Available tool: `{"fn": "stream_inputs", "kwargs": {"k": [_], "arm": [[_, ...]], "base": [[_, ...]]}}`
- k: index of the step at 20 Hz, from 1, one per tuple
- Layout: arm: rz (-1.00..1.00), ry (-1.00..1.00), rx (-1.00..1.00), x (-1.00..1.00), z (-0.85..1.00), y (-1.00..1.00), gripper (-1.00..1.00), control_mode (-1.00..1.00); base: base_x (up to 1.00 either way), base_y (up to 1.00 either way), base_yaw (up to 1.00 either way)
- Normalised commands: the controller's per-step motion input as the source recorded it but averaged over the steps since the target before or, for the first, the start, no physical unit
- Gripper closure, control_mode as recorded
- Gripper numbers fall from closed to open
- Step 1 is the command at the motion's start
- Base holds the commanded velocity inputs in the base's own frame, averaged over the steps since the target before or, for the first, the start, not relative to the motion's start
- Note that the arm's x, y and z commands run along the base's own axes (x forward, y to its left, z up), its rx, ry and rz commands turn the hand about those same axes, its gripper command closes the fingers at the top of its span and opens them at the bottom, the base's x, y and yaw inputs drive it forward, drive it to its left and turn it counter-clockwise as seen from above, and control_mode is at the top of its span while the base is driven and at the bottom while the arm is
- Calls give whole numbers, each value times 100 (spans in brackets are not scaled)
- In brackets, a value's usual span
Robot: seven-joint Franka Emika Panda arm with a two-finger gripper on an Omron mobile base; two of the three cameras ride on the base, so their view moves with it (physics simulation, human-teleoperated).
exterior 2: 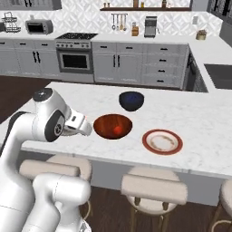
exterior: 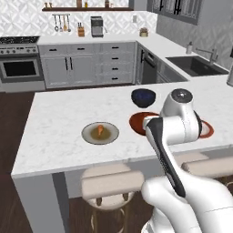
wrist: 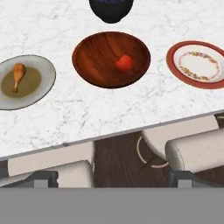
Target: Pick the chicken drumstick and tomato from their plates and place them in the bowl. Then put the bowl in the fridge.
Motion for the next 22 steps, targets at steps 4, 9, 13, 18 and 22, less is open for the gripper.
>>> {"fn": "stream_inputs", "kwargs": {"k": [4, 9, 13, 18, 22], "arm": [[0, 0, 0, 0, 0, 0, -100, 100], [0, 0, 0, 0, 0, 0, -100, 100], [0, 0, 0, 0, 0, 0, -100, 100], [0, 0, 0, 0, 0, 0, -100, 100], [0, 0, 0, 76, 0, 11, -100, -100]], "base": [[30, 69, 0], [51, 47, 1], [76, 14, 1], [55, 0, 0], [0, 0, 0]]}}
